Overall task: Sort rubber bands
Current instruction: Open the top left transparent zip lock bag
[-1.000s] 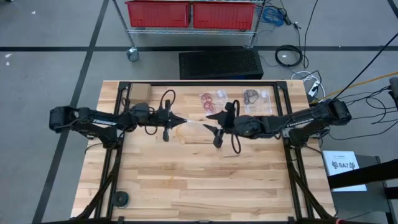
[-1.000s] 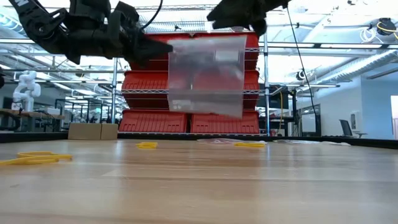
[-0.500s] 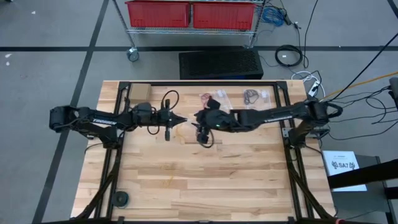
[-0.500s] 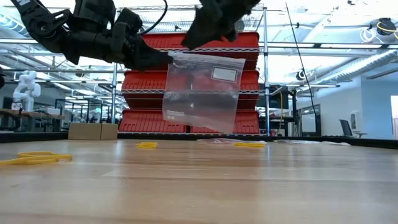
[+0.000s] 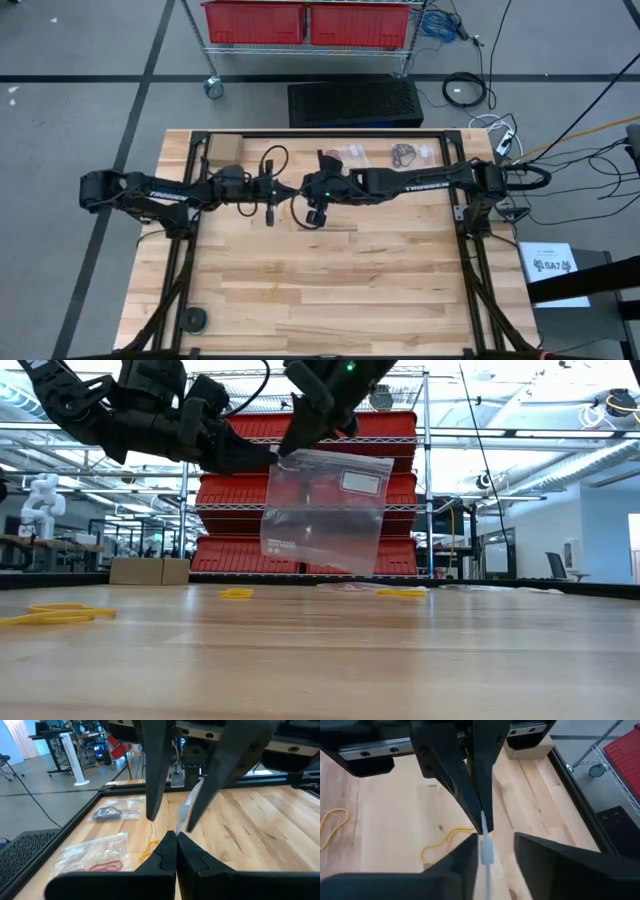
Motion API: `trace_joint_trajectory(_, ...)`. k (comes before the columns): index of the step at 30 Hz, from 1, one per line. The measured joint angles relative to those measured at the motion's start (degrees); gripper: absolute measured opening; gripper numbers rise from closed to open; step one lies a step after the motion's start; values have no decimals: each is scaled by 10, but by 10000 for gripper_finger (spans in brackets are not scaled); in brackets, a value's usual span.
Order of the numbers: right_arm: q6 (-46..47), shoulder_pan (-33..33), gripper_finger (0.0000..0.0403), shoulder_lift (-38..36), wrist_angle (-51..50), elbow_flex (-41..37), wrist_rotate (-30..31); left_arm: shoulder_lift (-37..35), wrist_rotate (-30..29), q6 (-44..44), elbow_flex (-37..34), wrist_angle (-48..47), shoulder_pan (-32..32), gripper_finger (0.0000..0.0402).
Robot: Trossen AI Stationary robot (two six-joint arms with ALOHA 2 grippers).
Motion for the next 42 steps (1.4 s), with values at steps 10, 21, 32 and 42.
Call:
trace_joint_trajectory(10, -5, 0, 17, 1, -24, 0, 1, 0, -18, 4, 0, -1, 0, 0)
trace_joint_trajectory(21, 24, 3, 11, 0, -131, -1, 6, -2, -33, 14, 0, -5, 1, 0)
trace_joint_trajectory(32, 72, 19, 9, 0, -227, -1, 31, -14, -34, 14, 0, -20, 0, 1)
trace_joint_trajectory(42, 57, 32, 9, -8, -177, -1, 11, 15, 2, 6, 0, -7, -17, 94)
